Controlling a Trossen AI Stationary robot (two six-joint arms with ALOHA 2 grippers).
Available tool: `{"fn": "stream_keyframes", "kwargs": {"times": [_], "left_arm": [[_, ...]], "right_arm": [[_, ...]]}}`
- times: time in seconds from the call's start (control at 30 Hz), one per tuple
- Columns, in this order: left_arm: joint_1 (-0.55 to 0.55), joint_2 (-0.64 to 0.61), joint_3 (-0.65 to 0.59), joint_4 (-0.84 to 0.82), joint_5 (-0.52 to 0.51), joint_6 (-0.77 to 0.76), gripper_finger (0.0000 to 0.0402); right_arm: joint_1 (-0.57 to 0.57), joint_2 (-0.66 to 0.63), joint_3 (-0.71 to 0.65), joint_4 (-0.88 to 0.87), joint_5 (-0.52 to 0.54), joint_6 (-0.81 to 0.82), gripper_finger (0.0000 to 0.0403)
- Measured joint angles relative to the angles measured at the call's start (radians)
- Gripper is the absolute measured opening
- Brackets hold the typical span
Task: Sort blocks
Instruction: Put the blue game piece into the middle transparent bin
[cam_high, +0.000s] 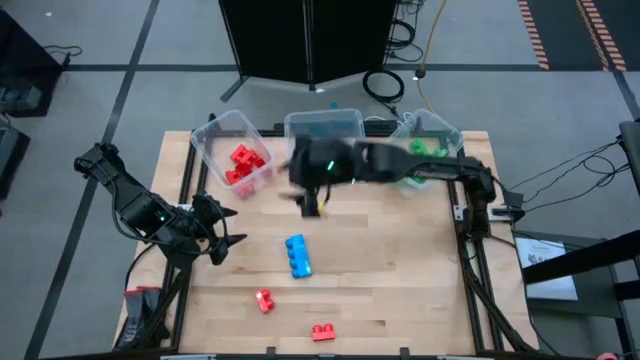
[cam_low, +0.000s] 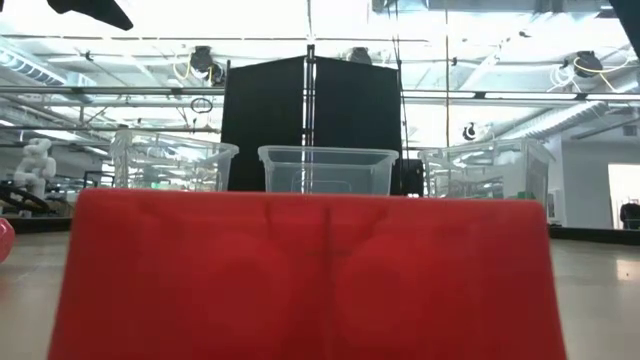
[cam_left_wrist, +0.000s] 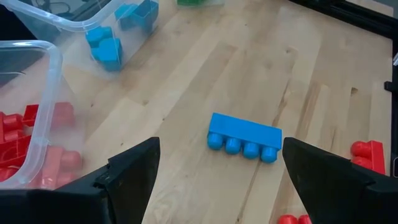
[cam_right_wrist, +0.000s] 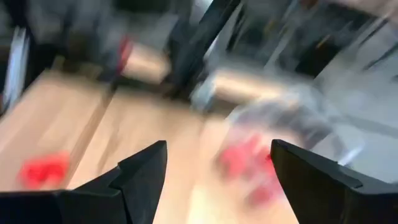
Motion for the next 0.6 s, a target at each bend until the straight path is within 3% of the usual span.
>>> {"fn": "stream_keyframes", "kwargs": {"times": [0.17, 0.47, 0.6], "left_arm": [[0.000, 0.000, 0.000, -0.003, 0.000, 0.000, 0.0336], [0.000, 0.000, 0.000, -0.003, 0.001, -0.009, 0.0336], [0.000, 0.004, 0.000, 0.001, 0.005, -0.010, 0.0336]], "right_arm": [[0.108, 0.089, -0.005, -0.179, 0.027, -0.057, 0.0281], [0.227, 0.269, -0.005, -0.300, 0.037, -0.433, 0.0281], [0.260, 0.337, -0.003, -0.307, 0.120, -0.628, 0.0281]]}}
